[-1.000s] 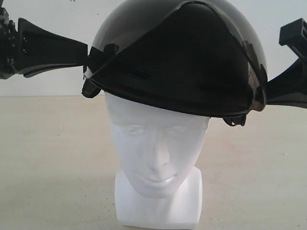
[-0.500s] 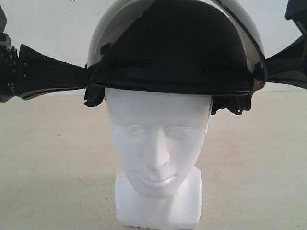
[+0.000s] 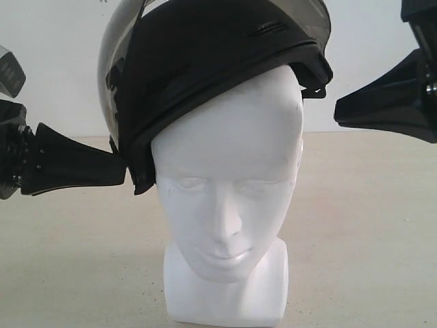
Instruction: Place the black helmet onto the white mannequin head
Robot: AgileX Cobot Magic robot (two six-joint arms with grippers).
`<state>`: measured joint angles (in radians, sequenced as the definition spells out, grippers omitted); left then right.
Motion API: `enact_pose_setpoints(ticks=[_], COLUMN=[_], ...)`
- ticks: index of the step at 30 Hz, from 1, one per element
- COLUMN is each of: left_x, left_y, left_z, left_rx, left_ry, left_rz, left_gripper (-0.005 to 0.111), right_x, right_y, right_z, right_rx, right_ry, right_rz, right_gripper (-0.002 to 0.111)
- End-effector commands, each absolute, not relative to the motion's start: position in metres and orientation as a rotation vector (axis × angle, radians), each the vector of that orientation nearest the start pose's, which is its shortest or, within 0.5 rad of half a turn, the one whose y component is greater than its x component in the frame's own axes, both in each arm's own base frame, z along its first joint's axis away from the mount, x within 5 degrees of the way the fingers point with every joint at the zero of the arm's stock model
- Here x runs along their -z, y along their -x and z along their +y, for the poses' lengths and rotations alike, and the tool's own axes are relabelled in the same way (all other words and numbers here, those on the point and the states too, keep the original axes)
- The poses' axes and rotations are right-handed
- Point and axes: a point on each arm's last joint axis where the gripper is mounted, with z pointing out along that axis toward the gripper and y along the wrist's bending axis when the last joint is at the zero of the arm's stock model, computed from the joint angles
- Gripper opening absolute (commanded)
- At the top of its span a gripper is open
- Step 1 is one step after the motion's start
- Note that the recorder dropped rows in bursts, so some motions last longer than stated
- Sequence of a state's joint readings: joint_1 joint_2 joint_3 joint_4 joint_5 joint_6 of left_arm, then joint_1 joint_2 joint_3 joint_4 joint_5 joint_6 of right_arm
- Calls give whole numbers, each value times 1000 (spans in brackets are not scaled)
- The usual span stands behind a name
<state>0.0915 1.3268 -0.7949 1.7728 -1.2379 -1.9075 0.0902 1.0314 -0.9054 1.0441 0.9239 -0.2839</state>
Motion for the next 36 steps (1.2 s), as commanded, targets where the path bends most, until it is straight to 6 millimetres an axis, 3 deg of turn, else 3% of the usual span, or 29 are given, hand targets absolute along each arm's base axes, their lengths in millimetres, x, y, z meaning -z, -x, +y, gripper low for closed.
enact_pose_setpoints(ticks=[1, 20, 29, 36], left_x=[-288, -288, -288, -290], left_y=[-234, -234, -234, -232], left_z=[-67, -67, -67, -67], left_rx=[1287, 1282, 1268, 1261], left_ry=[-555, -563, -586, -592], left_rz=[2032, 2027, 2015, 2007], left_gripper=[4, 4, 4, 4], right_x=[-360, -369, -386, -386], right_y=[-186, -205, -204, -204], right_z=[80, 67, 65, 65], right_rx=[-1168, -1006, -955, -938], right_ry=[-8, -175, -130, -126], right_rz=[2226, 2044, 2026, 2039], right_gripper=[0, 0, 0, 0])
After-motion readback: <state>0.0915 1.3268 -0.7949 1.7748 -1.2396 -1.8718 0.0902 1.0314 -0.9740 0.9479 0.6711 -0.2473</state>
